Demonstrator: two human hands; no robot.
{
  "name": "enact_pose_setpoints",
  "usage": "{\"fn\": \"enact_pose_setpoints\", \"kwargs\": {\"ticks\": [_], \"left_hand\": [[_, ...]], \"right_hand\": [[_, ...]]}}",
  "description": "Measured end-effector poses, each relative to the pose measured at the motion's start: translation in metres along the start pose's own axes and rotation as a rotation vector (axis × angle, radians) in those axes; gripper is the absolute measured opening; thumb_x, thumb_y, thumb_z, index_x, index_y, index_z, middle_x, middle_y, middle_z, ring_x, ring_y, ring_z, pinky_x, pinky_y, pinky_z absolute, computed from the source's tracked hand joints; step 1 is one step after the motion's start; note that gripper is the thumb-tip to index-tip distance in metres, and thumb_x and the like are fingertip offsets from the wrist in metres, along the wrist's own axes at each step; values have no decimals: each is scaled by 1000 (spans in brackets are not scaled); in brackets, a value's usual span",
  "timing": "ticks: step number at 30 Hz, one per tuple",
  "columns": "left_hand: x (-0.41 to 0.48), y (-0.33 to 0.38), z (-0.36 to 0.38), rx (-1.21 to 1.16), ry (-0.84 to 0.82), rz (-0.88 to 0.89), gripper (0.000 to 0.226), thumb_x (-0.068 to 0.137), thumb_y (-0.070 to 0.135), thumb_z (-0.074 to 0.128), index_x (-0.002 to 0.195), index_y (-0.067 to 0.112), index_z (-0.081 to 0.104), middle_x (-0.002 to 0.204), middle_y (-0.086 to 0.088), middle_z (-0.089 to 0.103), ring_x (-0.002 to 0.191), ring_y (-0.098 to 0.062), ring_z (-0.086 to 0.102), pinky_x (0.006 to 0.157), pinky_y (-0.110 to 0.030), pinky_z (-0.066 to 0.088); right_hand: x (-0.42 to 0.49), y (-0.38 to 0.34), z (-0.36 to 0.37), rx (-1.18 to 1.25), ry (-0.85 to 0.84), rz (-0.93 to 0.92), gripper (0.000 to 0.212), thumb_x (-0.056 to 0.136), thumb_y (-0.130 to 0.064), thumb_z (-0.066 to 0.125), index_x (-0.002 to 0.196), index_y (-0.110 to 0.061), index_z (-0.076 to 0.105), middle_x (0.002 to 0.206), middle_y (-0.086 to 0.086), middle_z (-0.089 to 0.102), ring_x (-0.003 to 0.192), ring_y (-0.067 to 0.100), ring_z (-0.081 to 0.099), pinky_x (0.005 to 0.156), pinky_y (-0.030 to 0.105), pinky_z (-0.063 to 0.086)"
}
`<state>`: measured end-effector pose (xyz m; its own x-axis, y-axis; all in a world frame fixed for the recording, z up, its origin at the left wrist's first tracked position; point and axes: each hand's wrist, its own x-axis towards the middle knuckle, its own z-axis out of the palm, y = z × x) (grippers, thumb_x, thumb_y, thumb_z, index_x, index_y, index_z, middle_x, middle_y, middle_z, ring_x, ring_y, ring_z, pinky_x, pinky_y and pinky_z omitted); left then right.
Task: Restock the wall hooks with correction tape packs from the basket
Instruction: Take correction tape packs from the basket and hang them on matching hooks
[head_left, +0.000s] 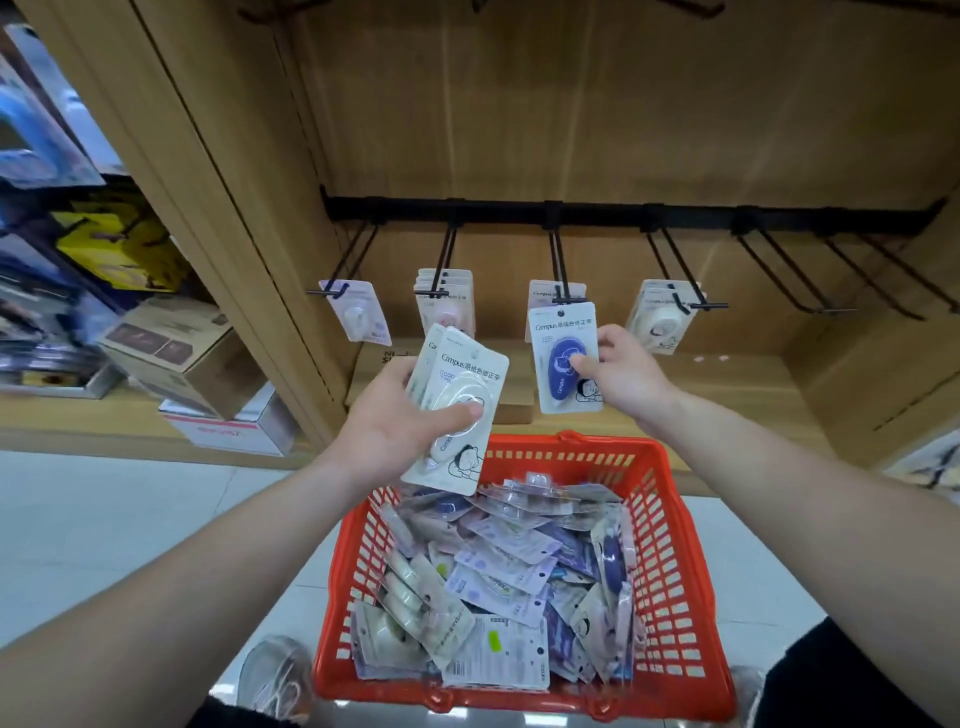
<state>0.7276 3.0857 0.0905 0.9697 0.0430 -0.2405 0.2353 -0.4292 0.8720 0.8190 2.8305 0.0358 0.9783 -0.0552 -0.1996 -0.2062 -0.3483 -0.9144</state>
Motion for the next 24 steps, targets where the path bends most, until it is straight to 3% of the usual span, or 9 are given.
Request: {"fn": "enact_pose_setpoints", "kwargs": {"ticks": [5, 11, 17, 21, 24], "left_hand": [[10, -10, -5, -28, 0, -35, 67, 78, 38, 87, 133, 29, 50, 111, 10, 72, 88, -15, 77, 75, -39, 64], [18, -16, -3, -38, -28, -42, 68, 76, 40, 89, 132, 30, 52, 112, 10, 73, 90, -16, 77, 80, -46, 64], [15, -18, -1, -34, -9, -31, 66, 77, 40, 88, 132, 31, 52, 108, 16, 72, 88, -8, 75, 71, -32, 63], [15, -21, 0, -38, 11, -43, 66, 76, 43, 87, 131, 32, 52, 108, 16, 71, 91, -9, 74, 73, -34, 63], [16, -18, 5, -68, 22, -42, 64, 76, 42, 88, 128, 32, 52, 106, 15, 72, 89, -9, 75, 72, -34, 63]], "right_hand": [[4, 12, 5, 1, -57, 19, 14, 103, -16, 61, 115, -17, 54, 112, 0, 73, 101, 14, 72, 79, 36, 59], [14, 12, 1, 85, -5, 7, 15, 104, -18, 60, 117, -18, 55, 116, 0, 74, 103, 15, 73, 87, 42, 62], [24, 11, 9, 51, 64, 26, 18, 103, -24, 61, 119, -17, 58, 113, 1, 74, 100, 18, 73, 86, 44, 61], [33, 8, 12, -24, 135, 36, 21, 103, -32, 59, 117, -16, 60, 107, 0, 73, 98, 19, 71, 84, 40, 59], [43, 3, 15, -81, 156, 118, 31, 101, -43, 59, 115, -16, 61, 105, 0, 72, 100, 25, 69, 90, 46, 58]]}}
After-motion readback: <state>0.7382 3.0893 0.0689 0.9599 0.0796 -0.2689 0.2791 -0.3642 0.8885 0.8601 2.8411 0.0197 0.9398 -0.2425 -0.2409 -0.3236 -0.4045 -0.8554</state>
